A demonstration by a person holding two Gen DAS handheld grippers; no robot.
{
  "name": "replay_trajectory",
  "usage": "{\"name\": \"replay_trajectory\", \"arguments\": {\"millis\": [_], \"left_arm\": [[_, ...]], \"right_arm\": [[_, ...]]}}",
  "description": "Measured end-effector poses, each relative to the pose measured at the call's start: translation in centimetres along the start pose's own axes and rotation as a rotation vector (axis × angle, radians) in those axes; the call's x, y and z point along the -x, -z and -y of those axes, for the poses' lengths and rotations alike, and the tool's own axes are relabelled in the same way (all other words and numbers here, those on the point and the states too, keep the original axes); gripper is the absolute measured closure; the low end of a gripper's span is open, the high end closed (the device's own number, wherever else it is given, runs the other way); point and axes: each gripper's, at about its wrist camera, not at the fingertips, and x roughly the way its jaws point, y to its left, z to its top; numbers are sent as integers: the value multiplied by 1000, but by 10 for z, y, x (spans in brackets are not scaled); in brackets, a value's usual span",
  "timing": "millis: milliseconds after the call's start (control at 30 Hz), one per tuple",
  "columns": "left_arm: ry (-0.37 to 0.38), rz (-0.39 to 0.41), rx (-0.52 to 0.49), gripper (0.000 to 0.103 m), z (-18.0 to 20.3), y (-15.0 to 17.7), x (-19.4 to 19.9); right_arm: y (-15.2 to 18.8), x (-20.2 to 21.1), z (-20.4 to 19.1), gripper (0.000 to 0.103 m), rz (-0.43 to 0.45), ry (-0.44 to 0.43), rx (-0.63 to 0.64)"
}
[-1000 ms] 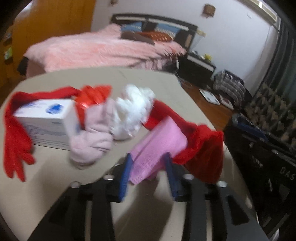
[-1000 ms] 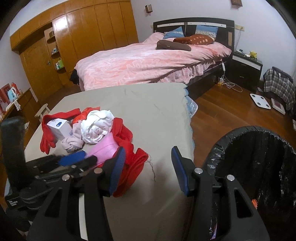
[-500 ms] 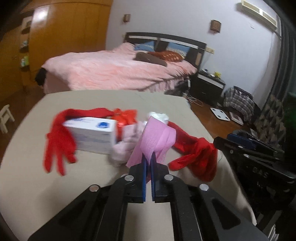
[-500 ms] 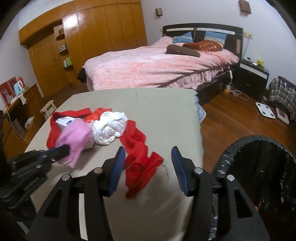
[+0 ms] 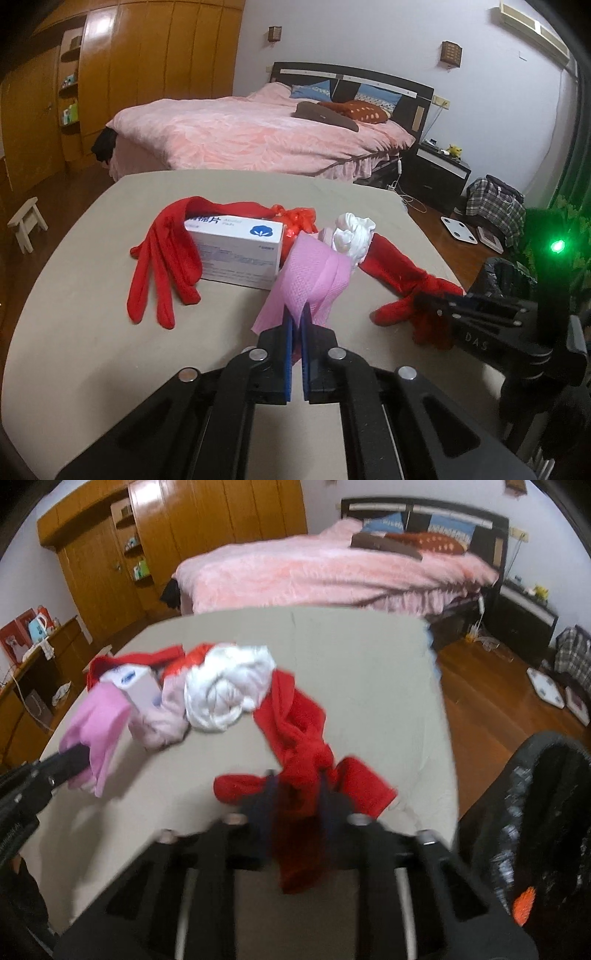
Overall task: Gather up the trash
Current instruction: 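Lift the red cloth with the right tool toward the bin while the left tool lifts the pink mask, then carry the red glove and pink mask over the bin and open both tools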
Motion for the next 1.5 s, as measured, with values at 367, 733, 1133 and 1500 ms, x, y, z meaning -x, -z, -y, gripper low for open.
{"name": "replay_trajectory", "arguments": {"millis": [367, 733, 1133, 1500], "left_arm": [[-27, 35, -11, 99, 8, -11, 14], [-2, 92, -45, 99, 37, -30, 45], [88, 119, -95, 99, 92, -38, 61], [215, 103, -190, 99, 176, -34, 52]], "right_arm": [[-9, 62, -1, 97, 134, -97, -20], [-21, 128, 5, 97, 237, -107, -12], [-7, 184, 41, 97, 298, -32, -47], [20, 222, 101, 97, 323, 96, -104]]}}
